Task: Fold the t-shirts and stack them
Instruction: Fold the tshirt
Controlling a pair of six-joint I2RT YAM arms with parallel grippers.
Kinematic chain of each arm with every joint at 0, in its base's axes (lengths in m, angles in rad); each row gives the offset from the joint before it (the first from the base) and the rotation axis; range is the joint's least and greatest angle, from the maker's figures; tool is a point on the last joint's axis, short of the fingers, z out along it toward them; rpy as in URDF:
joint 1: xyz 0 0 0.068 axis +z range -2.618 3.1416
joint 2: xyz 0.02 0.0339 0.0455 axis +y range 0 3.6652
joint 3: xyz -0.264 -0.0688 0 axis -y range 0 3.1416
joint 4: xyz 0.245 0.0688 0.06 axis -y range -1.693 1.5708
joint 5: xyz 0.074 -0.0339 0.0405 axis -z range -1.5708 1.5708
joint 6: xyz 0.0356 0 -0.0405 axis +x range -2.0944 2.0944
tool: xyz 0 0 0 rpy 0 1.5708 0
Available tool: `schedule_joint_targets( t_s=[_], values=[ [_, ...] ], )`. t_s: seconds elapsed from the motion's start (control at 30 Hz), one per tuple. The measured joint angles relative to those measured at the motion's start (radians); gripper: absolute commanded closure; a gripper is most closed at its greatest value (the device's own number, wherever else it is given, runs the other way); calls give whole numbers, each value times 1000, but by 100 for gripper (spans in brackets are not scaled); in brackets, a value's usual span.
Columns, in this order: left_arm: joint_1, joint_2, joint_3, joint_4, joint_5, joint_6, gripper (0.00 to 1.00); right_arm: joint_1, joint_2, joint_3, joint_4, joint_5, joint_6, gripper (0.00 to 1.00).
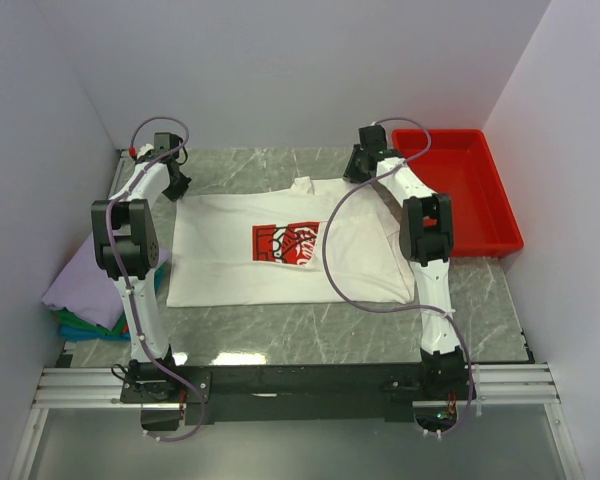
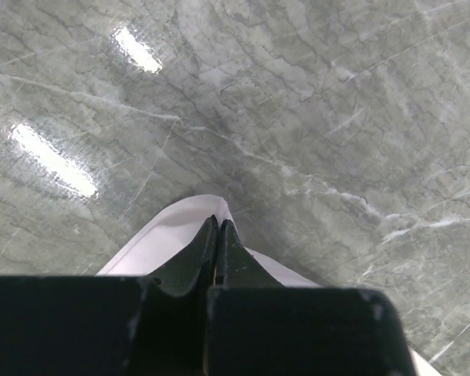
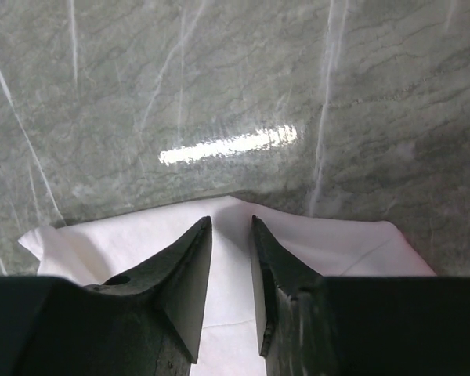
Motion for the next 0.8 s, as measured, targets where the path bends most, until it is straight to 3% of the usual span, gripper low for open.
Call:
schedule_joint_targets(
  t_s=[0.07,0.2,0.47,0.6,0.8],
  values=[
    [0,0,1,0,0,0,99,1,0,6,-3,-2,-1,70],
    [0,4,6,-2,0,5,99,1,5,19,-8,-5,-4,89],
    [0,11,19,-1,1,17,99,2,7,19,-22,6,-22,92],
    [0,12,19,-1,4,18,99,2,7,19,-24,12,-31,99],
    [0,12,19,-1,8,18,99,2,-24,-29,-8,25,-42,100]
  ],
)
